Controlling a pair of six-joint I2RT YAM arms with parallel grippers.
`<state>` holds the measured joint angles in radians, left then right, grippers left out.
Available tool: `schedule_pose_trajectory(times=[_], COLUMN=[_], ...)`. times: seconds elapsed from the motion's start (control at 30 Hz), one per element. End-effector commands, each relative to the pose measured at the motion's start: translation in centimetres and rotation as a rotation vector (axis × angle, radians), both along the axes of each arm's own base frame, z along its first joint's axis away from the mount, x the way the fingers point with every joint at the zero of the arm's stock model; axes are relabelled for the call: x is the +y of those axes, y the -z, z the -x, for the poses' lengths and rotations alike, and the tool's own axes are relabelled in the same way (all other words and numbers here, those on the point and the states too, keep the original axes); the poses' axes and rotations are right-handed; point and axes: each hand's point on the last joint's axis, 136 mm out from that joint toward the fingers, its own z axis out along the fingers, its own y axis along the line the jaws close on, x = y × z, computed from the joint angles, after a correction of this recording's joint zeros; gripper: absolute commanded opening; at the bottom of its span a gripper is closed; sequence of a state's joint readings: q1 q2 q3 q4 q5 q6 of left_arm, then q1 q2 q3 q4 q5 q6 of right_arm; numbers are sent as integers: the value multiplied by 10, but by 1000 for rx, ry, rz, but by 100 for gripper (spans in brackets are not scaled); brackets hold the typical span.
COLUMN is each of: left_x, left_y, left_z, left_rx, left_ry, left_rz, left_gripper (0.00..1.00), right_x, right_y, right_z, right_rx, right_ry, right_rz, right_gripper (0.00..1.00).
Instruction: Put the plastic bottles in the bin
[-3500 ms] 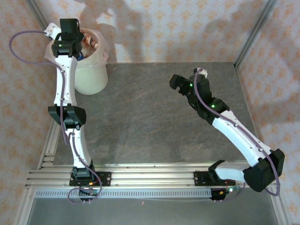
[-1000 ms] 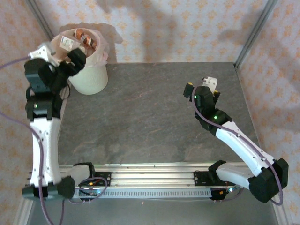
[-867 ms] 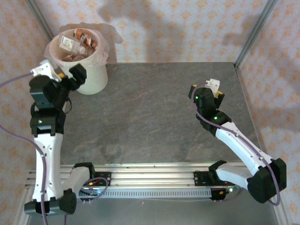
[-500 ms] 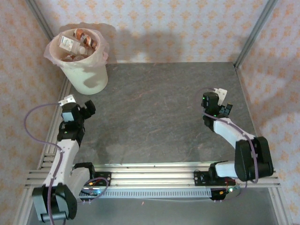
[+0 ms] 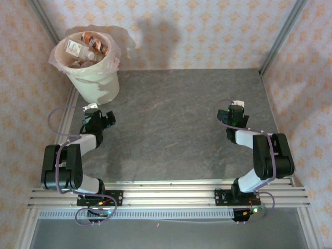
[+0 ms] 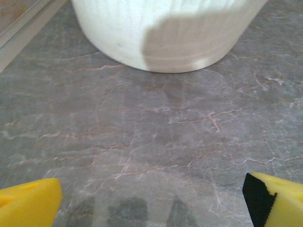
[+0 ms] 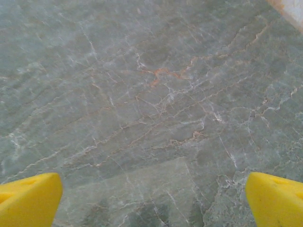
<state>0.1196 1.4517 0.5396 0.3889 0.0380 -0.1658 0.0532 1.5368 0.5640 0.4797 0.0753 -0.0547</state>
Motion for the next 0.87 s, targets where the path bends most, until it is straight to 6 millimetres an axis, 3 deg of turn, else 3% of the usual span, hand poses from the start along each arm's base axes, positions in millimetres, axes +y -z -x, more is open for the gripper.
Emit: schedule_pose_trajectory(times=[0.0, 0.2, 0.33, 0.83], left_x=[-16, -42, -23, -18], left_y=[-23, -19, -18, -20], left_z=[-21, -14, -3, 0], left_rx=[-94, -130, -168, -166], left_ry=[106, 153, 16, -41], left_rz=[-50, -198, -234, -262], left_gripper=[100, 100, 100, 100], right_x=[5, -8, -8, -7], right_y=[-17, -13, -12, -12], right_z=[6, 9, 10, 9], right_rx=[-156, -190, -171, -173], right_ry=[-44, 32, 30, 25], right_rz=[-14, -12, -13, -14], right_gripper=[99, 99, 99, 99])
